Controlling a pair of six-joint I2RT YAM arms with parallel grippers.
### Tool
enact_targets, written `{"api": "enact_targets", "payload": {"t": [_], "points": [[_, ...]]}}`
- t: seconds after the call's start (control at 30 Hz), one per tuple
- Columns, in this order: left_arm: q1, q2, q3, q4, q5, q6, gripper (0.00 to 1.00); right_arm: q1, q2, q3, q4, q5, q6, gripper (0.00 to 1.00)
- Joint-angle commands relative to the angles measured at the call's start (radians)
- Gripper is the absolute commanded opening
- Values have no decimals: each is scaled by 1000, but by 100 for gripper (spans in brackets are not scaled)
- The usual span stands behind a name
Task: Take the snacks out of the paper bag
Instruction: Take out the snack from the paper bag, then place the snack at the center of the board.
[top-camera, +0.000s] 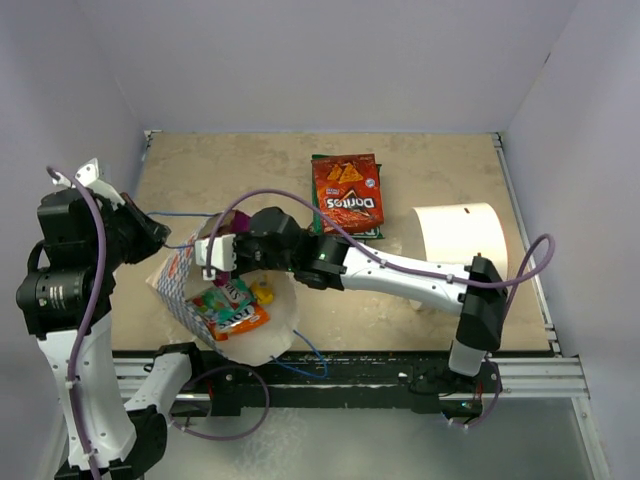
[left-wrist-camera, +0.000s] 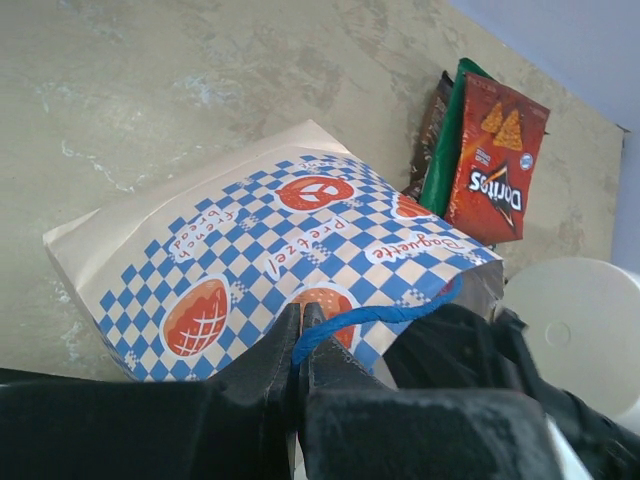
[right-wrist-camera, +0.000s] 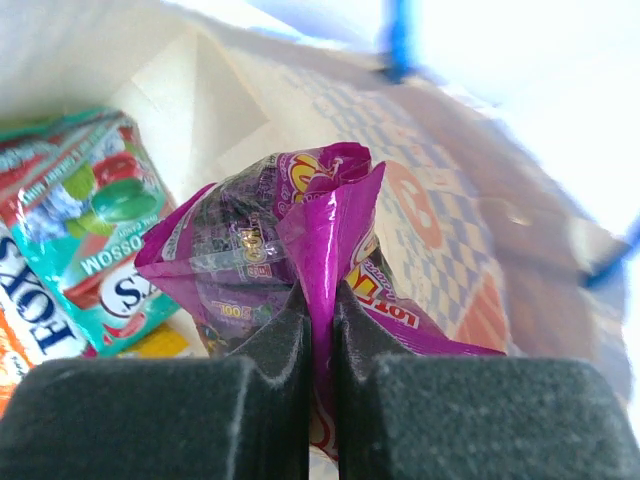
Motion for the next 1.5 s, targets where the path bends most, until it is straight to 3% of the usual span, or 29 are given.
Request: {"api": "enact_targets", "payload": {"t": [0.0, 0.2, 0.5, 0.73, 0.93, 1.3, 1.47], "points": [[-1, 42, 28, 35, -80, -46, 0, -5, -164, 53, 174, 70, 286, 0], [-1, 102, 27, 43, -128, -70, 0, -5, -269, 24, 184, 28, 515, 0], [-1, 153, 5, 41, -210, -108, 0, -51, -320, 167, 37, 339, 875, 0], [-1, 162, -24, 44, -231, -113, 0, -257, -442, 70, 149, 284, 1113, 0], [-1, 159, -16, 53, -231, -100, 0, -443, -400, 117, 57, 329, 1230, 0], [-1, 148, 4, 60, -229, -82, 0, -766, -169, 282, -237, 135, 1591, 0], [-1, 143, 8, 54, -226, -82, 0, -844, -67, 294, -291, -61, 1772, 0]]}}
